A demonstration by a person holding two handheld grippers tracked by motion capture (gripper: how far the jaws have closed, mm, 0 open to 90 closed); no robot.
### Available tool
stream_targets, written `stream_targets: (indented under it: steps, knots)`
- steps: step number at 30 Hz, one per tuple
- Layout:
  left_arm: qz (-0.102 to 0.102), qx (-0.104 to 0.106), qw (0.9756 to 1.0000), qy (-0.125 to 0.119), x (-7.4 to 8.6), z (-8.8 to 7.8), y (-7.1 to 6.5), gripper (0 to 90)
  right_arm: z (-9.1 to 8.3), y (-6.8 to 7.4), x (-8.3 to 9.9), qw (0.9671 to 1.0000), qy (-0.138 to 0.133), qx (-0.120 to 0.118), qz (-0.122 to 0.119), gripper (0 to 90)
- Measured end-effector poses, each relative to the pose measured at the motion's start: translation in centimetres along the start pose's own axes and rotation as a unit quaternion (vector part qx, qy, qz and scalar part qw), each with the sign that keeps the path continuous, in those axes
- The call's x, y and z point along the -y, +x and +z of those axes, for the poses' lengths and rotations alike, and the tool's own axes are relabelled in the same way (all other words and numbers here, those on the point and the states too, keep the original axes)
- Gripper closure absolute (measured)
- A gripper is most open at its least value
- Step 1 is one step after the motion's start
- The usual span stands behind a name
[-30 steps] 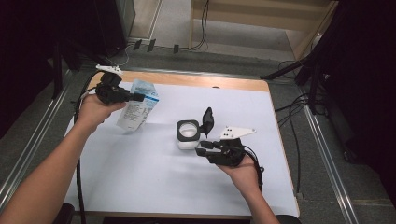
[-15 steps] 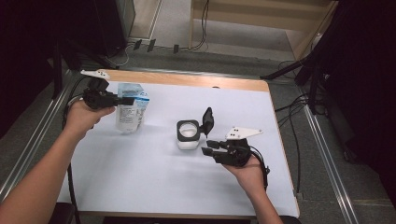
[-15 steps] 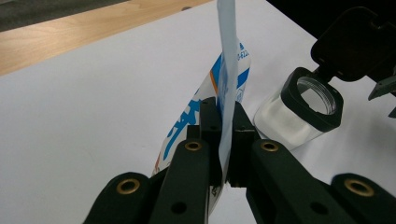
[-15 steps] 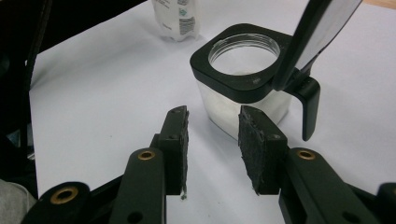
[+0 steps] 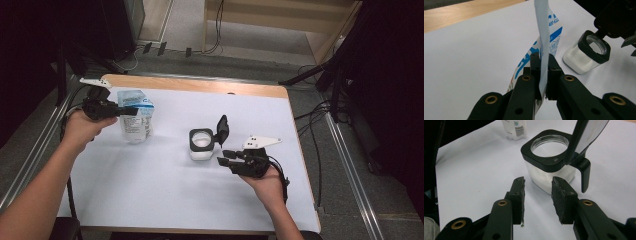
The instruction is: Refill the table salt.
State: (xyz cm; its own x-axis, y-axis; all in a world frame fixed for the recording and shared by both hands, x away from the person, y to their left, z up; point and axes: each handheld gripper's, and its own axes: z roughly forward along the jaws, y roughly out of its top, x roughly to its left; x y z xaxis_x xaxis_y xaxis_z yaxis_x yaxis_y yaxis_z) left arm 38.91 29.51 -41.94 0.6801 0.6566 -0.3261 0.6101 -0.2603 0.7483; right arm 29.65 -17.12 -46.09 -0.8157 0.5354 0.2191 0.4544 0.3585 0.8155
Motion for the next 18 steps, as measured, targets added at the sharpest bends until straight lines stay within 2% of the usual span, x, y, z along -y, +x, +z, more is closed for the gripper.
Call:
stream_targets:
  steps: [11,12,15,18]
  knots:
    - [-0.004,-0.004,1.0000,-0.002,0.41,-0.24,0.19,83.6,-0.09,-0.50,0.18,0.9999,0.000,0.006,0.010,62.7]
    - [-0.003,0.001,1.0000,-0.002,0.41,-0.25,0.13,82.9,-0.08,-0.51,0.17,0.9999,0.000,0.005,0.010,62.6]
    - [0.002,-0.005,1.0000,0.000,0.39,-0.29,-0.04,77.8,-0.06,-0.51,0.17,0.9999,0.000,0.006,0.008,62.6]
    - [-0.004,-0.003,1.0000,0.003,0.40,-0.31,0.06,68.6,-0.06,-0.59,0.17,0.9999,0.001,0.005,0.010,62.6]
